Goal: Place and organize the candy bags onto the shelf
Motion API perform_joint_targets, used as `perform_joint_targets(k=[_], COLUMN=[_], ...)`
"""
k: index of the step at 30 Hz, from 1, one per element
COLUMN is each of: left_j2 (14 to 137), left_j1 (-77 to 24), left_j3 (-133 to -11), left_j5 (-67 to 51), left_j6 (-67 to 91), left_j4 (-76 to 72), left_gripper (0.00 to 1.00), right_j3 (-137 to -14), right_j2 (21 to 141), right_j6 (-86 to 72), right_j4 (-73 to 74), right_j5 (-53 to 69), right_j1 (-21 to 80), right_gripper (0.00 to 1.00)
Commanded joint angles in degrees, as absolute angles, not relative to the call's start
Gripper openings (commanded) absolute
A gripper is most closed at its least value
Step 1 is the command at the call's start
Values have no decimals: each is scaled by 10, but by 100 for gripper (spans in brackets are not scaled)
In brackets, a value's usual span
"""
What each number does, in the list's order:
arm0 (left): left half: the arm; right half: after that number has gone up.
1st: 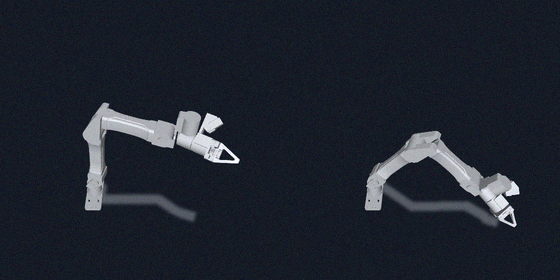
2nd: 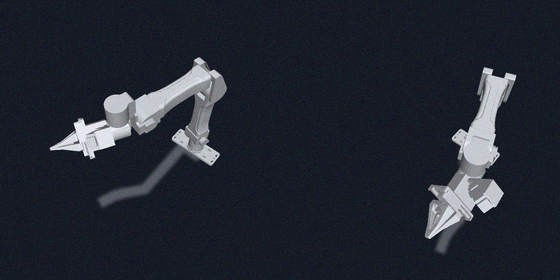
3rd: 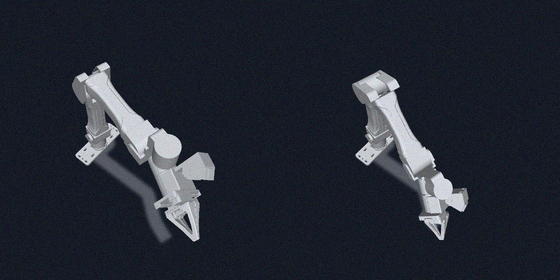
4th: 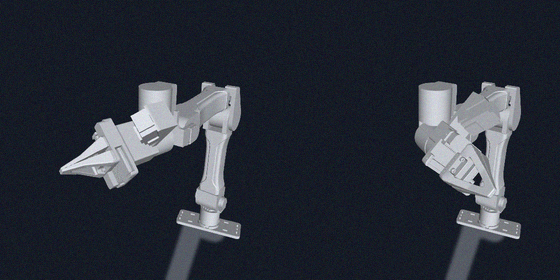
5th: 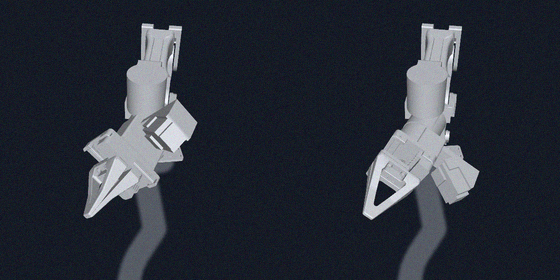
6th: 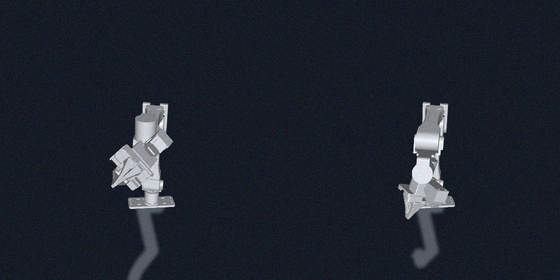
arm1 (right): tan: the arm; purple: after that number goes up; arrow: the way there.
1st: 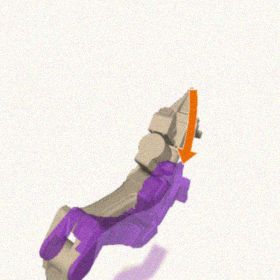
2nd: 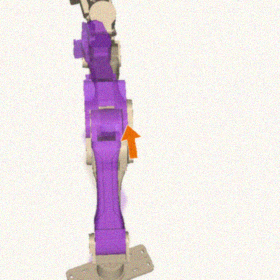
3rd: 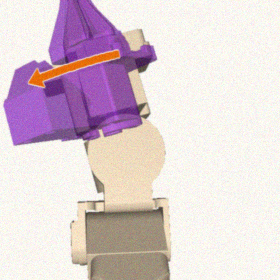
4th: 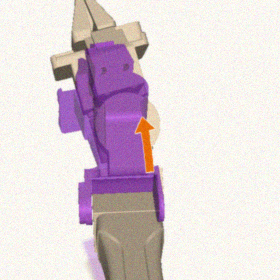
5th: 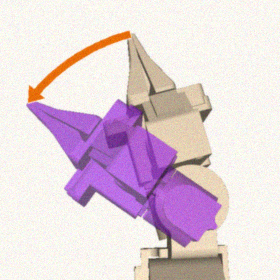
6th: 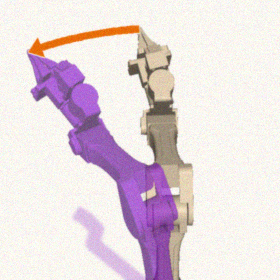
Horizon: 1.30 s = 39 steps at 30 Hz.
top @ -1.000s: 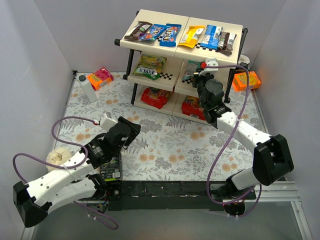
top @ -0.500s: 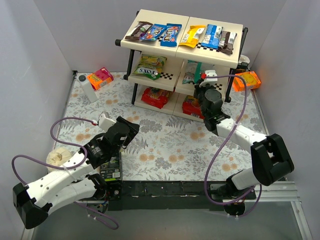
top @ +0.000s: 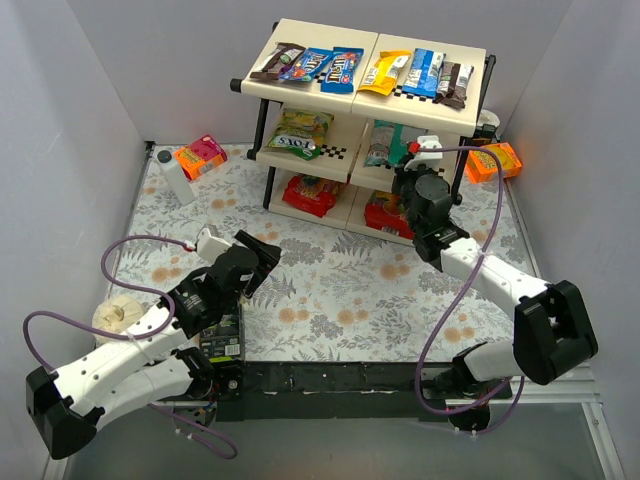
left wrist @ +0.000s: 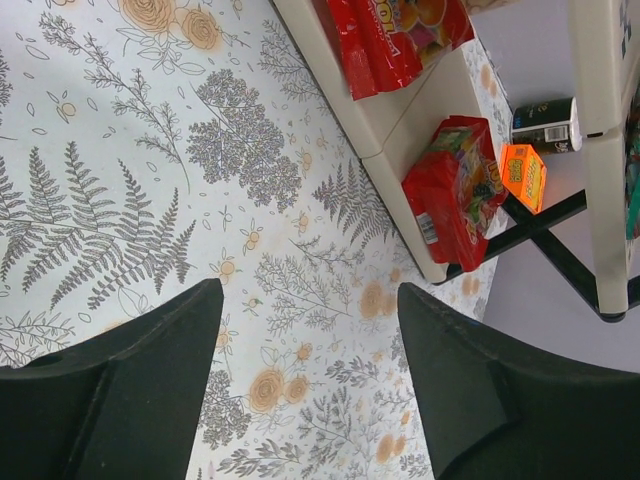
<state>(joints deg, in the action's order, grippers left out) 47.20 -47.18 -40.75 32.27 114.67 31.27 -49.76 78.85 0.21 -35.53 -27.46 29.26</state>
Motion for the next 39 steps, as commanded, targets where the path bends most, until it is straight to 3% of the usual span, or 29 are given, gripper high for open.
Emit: perform_joint_targets(k=[1, 5, 10, 11, 13, 14, 16, 26, 39], left_j2=[474, 482, 496, 497, 504, 507, 511, 516, 514], left_j1=[-468, -468, -468, -468, -468, -468, -468, -468, -468], left_j3=[-410, -422, -454, -459, -470, -479, -487, -514, -509], left_j5=[331, 353, 374, 382, 396, 408, 421, 459, 469], left_j6=[1130, 1115, 1039, 1029, 1013, 1003, 977, 910, 887], left_j4=[300, 296, 292, 293, 301, 305, 313, 322, 299], left_gripper=[76, 87, 97, 98, 98, 98, 98, 98, 98], right_j3=[-549, -561, -550, -548, -548, -548, -545, -436, -344], right_j2=[748, 716, 633, 621, 588, 578, 551, 438, 375], right_j6=[-14, -32, -68, -74, -92, -96, -112, -179, -329], right_j4=[-323, -273, -141, -95, -43, 10, 65, 241, 306], right_j5=[-287, -274, -268, -282, -301, -324, -343, -431, -436], right_j1=[297, 301, 307, 308, 306, 308, 307, 307, 306], right_gripper=[4, 19, 45, 54, 60, 74, 87, 92, 93])
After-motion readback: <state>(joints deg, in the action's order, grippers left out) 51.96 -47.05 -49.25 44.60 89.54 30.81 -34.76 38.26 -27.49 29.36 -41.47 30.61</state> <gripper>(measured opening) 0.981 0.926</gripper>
